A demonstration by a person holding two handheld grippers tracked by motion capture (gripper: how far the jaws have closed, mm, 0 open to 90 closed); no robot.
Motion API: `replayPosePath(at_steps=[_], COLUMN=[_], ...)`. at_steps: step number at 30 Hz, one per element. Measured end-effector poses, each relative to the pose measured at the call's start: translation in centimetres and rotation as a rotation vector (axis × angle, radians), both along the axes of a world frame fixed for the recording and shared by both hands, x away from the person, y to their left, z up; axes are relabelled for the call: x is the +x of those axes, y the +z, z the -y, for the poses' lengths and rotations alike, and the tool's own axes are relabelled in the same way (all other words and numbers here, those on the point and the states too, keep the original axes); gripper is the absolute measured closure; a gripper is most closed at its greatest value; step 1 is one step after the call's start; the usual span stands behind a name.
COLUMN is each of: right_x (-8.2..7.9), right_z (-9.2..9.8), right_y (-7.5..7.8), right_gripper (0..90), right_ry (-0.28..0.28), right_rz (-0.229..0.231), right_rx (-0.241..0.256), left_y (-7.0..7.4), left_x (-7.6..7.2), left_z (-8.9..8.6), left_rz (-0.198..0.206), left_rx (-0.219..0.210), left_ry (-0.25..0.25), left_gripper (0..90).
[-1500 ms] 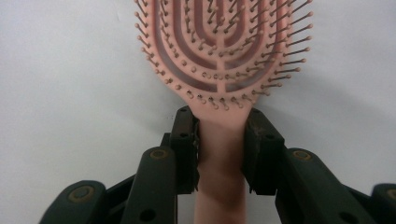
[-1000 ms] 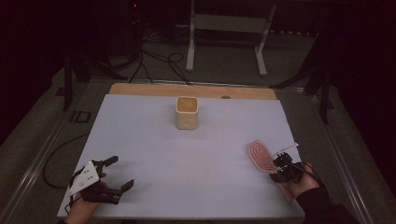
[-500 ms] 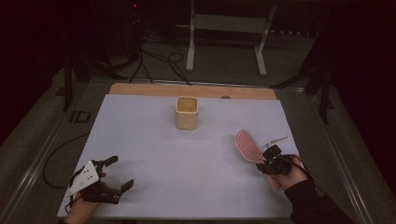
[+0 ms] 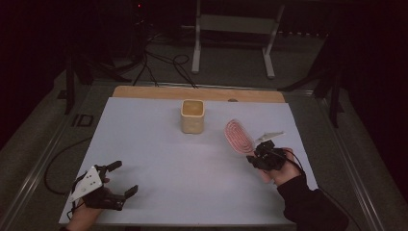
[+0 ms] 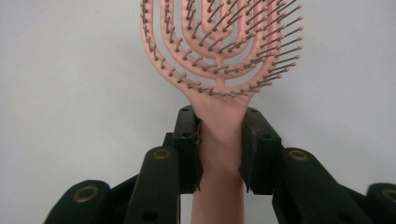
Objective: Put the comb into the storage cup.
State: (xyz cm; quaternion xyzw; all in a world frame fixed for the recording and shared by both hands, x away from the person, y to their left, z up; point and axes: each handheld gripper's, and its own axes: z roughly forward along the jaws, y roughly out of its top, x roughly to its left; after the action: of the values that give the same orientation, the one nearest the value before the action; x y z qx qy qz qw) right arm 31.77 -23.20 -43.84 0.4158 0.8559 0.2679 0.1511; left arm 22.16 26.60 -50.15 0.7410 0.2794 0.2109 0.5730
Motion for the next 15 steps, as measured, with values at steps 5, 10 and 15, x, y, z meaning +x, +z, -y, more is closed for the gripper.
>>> replayPosePath(at_steps=[5, 10, 15], right_x=[0.5, 0.9, 1.3], right_z=[-1.3, -2.8, -3.6], right_y=[0.8, 1.7, 2.2], right_gripper=[70.6, 70.6, 70.7], right_ry=[0.026, 0.057, 0.078], right_rz=[0.032, 0.078, 0.11], right_rx=[0.015, 0.033, 0.058], left_y=[0.0, 0.0, 0.0], left_x=[0.0, 0.0, 0.0], left_z=[0.0, 0.0, -0.1], left_rz=[-0.001, -0.003, -0.006], left_rx=[0.0, -0.003, -0.007], left_ry=[0.0, 0.002, 0.006], left_gripper=[0.0, 0.0, 0.0])
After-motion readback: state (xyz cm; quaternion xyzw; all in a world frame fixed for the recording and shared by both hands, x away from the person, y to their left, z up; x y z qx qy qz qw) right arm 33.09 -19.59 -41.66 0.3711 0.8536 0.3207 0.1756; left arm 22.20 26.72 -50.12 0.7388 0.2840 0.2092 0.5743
